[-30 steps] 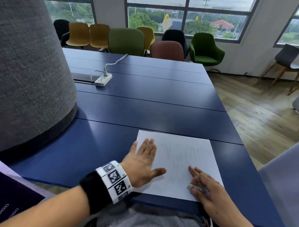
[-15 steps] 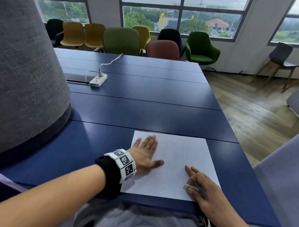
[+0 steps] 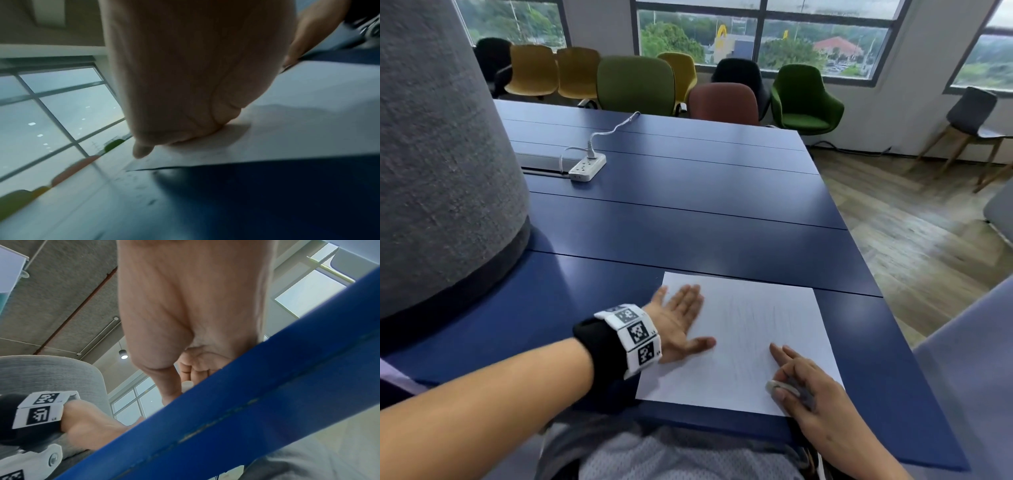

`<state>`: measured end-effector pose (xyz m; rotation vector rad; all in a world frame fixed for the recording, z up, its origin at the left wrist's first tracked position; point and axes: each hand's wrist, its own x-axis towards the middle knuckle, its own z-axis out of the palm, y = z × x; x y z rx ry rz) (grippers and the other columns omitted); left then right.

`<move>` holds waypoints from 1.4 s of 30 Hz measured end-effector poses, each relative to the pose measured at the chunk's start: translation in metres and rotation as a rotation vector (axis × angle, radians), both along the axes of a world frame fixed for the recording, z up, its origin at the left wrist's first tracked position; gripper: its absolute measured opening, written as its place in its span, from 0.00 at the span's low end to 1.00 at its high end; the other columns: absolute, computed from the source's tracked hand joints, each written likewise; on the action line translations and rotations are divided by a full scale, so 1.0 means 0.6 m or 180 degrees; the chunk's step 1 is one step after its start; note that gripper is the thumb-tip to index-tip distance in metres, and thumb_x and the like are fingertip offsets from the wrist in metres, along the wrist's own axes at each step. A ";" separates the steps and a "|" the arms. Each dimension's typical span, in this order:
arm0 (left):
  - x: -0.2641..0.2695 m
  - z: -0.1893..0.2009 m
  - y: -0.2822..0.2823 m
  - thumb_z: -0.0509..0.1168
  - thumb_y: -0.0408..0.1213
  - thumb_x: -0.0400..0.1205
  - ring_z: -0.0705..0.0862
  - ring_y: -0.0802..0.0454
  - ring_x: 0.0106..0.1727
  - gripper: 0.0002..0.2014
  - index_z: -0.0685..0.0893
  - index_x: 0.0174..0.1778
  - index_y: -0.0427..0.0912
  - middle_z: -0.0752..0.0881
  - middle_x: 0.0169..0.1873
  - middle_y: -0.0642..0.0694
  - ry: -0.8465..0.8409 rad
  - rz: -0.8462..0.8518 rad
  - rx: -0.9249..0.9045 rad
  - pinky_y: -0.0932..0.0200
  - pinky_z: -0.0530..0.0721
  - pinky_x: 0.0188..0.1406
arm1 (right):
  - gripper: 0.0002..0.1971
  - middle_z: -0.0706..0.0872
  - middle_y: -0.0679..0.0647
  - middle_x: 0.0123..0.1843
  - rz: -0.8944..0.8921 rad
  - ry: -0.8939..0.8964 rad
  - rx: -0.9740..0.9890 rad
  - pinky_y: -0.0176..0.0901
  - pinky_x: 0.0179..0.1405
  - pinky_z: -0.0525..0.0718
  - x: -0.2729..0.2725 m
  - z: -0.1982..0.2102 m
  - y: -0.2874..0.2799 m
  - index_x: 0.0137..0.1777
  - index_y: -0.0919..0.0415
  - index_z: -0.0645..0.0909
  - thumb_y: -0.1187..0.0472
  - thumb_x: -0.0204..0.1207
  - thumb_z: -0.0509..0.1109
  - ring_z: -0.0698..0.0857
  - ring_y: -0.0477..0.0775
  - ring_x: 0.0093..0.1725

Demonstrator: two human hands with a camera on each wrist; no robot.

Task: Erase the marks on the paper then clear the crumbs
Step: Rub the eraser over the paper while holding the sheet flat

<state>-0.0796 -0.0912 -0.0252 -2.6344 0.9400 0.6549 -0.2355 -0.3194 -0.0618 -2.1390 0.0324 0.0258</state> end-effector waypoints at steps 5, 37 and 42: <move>-0.023 -0.004 -0.002 0.37 0.69 0.84 0.26 0.49 0.83 0.43 0.28 0.84 0.45 0.23 0.81 0.46 0.0117 -0.0272 -0.0099 0.40 0.30 0.83 | 0.08 0.76 0.30 0.73 0.0025 0.0014 -0.0034 0.52 0.82 0.65 0.001 0.000 0.000 0.48 0.41 0.79 0.56 0.77 0.73 0.61 0.27 0.79; 0.056 0.043 -0.047 0.78 0.66 0.67 0.40 0.28 0.85 0.61 0.43 0.87 0.63 0.37 0.86 0.37 0.0412 0.0912 -0.0378 0.31 0.63 0.80 | 0.07 0.81 0.45 0.37 0.0642 0.0185 -0.1802 0.30 0.34 0.74 0.286 0.110 0.032 0.49 0.58 0.86 0.57 0.75 0.73 0.81 0.47 0.38; 0.055 0.039 -0.043 0.80 0.66 0.62 0.41 0.27 0.85 0.64 0.45 0.86 0.63 0.36 0.86 0.37 0.0397 0.0883 -0.0371 0.27 0.65 0.77 | 0.03 0.82 0.42 0.35 0.0577 0.0266 -0.1840 0.48 0.51 0.84 0.305 0.097 0.037 0.42 0.46 0.83 0.52 0.71 0.75 0.83 0.50 0.42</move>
